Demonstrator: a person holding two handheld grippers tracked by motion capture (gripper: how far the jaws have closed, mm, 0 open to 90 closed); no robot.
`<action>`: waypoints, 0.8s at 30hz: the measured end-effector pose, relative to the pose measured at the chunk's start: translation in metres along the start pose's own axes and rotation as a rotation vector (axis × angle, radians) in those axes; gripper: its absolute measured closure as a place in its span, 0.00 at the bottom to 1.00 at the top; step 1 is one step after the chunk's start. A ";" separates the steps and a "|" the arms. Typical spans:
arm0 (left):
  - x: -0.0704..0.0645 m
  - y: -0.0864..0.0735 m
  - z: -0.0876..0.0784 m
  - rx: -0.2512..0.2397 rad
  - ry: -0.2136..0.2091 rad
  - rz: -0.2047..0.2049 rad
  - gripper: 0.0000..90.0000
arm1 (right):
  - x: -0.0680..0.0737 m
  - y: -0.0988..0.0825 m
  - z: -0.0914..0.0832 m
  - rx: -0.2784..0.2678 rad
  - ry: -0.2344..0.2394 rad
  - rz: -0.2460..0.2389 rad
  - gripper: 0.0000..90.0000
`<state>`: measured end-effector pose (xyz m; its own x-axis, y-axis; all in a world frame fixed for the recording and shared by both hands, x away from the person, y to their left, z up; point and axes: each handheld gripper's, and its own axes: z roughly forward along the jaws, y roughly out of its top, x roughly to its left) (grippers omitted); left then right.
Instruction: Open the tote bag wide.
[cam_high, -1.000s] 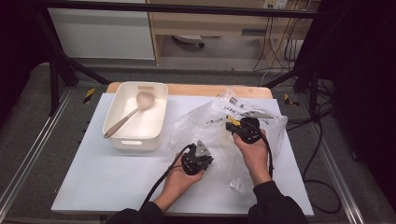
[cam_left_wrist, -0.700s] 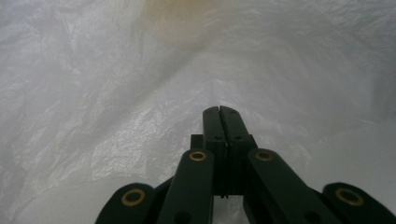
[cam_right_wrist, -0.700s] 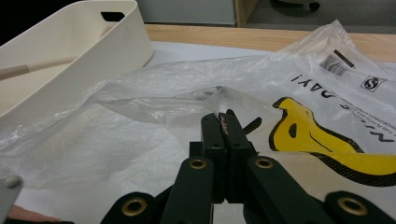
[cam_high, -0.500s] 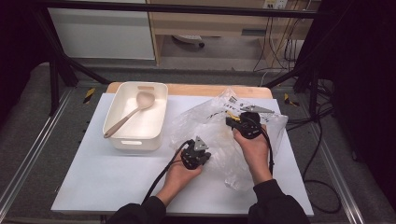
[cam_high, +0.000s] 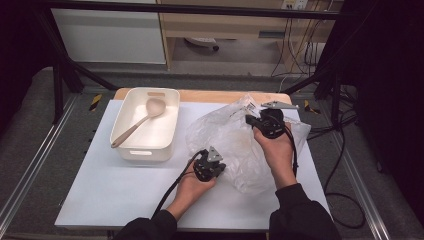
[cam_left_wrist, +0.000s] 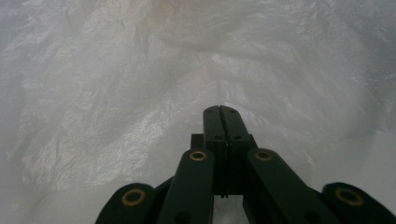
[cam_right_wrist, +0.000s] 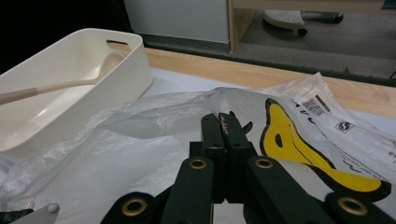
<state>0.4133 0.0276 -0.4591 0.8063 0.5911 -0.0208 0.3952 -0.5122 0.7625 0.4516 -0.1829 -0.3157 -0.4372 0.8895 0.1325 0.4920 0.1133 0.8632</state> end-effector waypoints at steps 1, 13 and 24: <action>0.000 0.000 0.000 0.000 0.000 0.001 1.00 | 0.000 0.003 -0.001 -0.003 -0.001 -0.001 1.00; 0.000 0.000 0.000 0.009 -0.002 0.033 1.00 | 0.000 0.016 -0.002 -0.001 -0.003 -0.012 1.00; 0.000 0.000 0.000 0.006 -0.003 0.059 1.00 | 0.002 0.038 -0.006 -0.022 0.001 -0.007 1.00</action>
<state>0.4134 0.0280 -0.4588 0.8299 0.5574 0.0222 0.3493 -0.5504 0.7583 0.4649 -0.1797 -0.2800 -0.4417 0.8881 0.1272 0.4721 0.1095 0.8747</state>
